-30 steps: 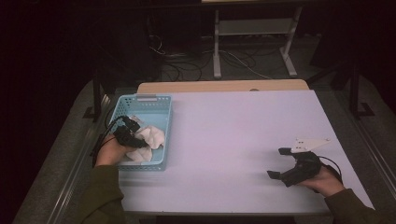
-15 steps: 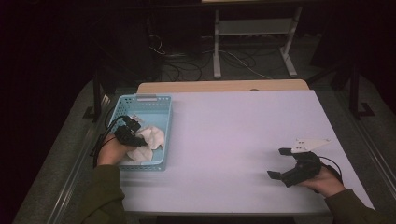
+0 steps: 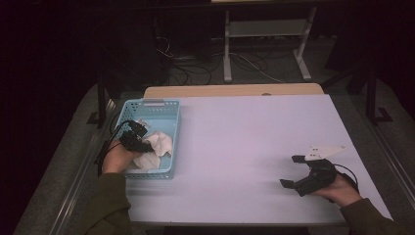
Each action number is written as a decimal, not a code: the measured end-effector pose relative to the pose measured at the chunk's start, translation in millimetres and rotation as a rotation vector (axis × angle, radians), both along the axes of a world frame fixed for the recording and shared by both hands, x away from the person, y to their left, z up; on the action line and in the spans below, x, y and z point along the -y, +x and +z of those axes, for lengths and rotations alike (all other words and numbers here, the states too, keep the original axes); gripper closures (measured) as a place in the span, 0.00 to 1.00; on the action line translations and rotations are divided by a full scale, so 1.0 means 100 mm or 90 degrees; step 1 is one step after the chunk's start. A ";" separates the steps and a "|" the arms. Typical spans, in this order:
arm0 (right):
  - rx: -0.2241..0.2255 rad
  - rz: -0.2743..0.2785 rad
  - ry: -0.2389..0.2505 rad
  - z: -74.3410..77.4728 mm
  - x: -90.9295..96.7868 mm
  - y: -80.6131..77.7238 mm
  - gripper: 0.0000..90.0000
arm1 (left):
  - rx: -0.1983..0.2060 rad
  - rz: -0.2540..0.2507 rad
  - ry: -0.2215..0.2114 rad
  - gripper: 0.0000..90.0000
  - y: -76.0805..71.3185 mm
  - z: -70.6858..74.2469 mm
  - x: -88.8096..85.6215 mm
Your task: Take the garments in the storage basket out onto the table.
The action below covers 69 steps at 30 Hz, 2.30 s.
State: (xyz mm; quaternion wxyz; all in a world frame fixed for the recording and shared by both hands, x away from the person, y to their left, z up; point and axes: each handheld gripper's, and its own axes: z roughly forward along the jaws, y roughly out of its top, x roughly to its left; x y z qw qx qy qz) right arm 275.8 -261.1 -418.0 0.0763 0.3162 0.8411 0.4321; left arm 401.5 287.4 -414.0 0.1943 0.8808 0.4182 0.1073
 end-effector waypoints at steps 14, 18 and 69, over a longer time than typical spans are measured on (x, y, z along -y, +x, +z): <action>-0.004 0.000 0.004 0.00 0.01 0.01 0.00 | 0.032 0.027 -0.023 0.79 -0.04 0.21 -0.05; -0.004 -0.002 0.002 0.00 0.01 0.01 0.00 | 0.044 0.032 -0.027 0.79 -0.07 0.29 -0.04; -0.004 -0.007 0.014 0.01 0.02 0.01 0.00 | 0.125 0.014 -0.131 0.79 -0.19 1.08 0.30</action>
